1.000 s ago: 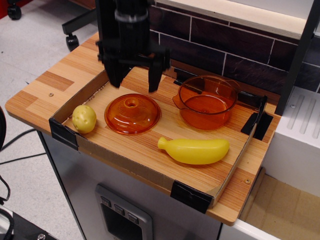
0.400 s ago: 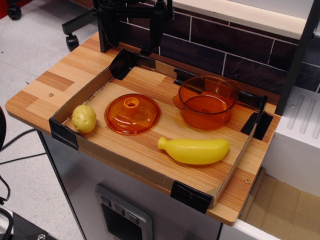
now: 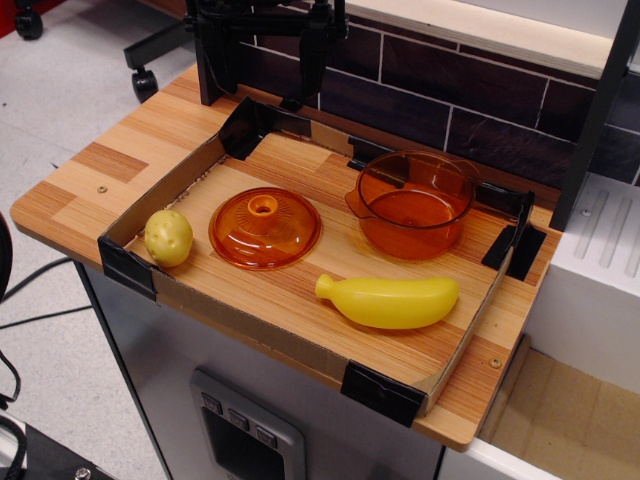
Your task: Take lid off pot
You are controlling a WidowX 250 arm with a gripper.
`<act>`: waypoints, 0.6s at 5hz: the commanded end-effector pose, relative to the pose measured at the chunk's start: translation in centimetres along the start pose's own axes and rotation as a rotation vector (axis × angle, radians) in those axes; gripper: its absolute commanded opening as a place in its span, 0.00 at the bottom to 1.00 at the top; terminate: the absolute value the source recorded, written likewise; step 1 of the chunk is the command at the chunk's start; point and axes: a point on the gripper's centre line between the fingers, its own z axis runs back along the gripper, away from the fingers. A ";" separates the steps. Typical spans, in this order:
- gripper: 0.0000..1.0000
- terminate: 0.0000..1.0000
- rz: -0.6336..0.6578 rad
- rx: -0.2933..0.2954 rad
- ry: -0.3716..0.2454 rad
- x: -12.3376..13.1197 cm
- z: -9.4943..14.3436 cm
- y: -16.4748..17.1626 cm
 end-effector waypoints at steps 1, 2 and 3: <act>1.00 0.00 0.011 -0.012 -0.075 0.6 2.4 0.2; 1.00 0.00 0.011 -0.012 -0.075 0.6 2.4 0.2; 1.00 1.00 0.011 -0.012 -0.075 0.6 2.4 0.2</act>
